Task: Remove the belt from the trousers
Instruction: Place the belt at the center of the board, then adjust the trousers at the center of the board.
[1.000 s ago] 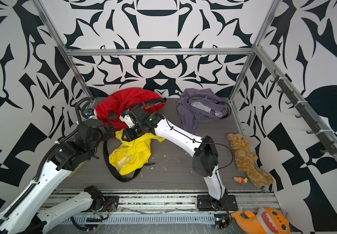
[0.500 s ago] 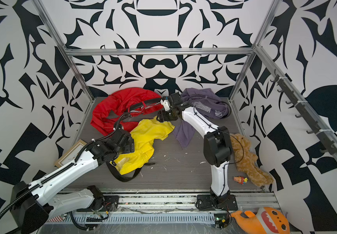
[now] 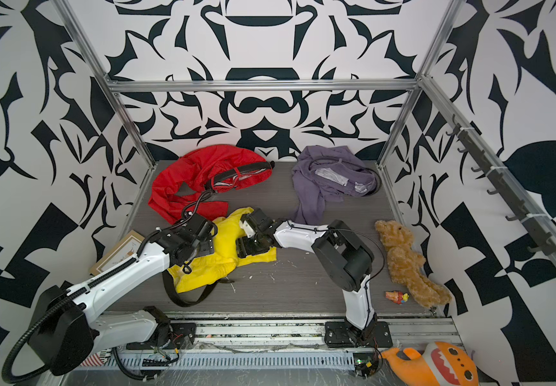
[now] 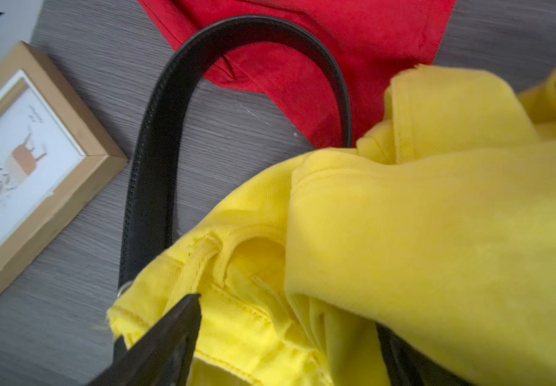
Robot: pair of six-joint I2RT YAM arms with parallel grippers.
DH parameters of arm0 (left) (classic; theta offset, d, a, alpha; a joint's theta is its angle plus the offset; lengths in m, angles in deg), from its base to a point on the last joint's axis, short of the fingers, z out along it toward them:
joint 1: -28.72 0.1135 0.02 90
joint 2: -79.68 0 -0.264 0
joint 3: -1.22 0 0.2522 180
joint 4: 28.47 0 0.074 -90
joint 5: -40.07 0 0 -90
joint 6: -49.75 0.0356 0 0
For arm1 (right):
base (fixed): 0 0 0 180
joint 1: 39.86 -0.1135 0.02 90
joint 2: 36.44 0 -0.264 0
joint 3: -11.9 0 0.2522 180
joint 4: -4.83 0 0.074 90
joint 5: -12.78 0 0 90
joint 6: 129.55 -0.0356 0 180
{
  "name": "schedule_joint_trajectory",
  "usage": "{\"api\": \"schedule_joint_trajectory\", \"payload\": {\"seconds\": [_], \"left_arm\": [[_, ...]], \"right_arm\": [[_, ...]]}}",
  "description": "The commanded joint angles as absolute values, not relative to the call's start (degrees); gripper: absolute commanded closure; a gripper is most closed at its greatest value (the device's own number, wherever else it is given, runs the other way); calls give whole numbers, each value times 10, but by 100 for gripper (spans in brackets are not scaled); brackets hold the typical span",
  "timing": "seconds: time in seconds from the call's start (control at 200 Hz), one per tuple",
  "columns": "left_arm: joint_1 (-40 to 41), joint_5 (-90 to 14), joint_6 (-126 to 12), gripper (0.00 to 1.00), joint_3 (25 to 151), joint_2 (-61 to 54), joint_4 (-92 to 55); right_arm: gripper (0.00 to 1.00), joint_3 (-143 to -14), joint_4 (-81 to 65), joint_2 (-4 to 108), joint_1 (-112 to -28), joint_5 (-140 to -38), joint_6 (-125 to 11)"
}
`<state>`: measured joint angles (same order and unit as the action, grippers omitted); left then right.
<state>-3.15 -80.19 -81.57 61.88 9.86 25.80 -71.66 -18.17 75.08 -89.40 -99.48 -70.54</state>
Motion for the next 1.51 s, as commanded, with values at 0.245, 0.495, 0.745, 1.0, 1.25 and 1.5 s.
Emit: {"api": "schedule_joint_trajectory", "payload": {"seconds": [0.245,0.495,0.745,1.0,1.25,1.5], "left_arm": [[42,-817,-740,13,651,82,239],[21,-823,-705,3,701,192,276],[-116,-867,-669,2,791,146,277],[-172,-749,-685,7,819,-12,156],[-171,-744,-674,14,844,-152,130],[-112,-715,-705,23,762,-185,110]], "right_arm": [[29,-823,-167,815,-941,-1014,-739],[12,-812,-351,680,-923,-934,-657],[6,-797,-439,544,-821,-906,-609],[6,-858,-452,556,-606,-849,-528],[7,-993,-449,714,-462,-833,-467],[9,-1102,-444,856,-398,-851,-449]]}}
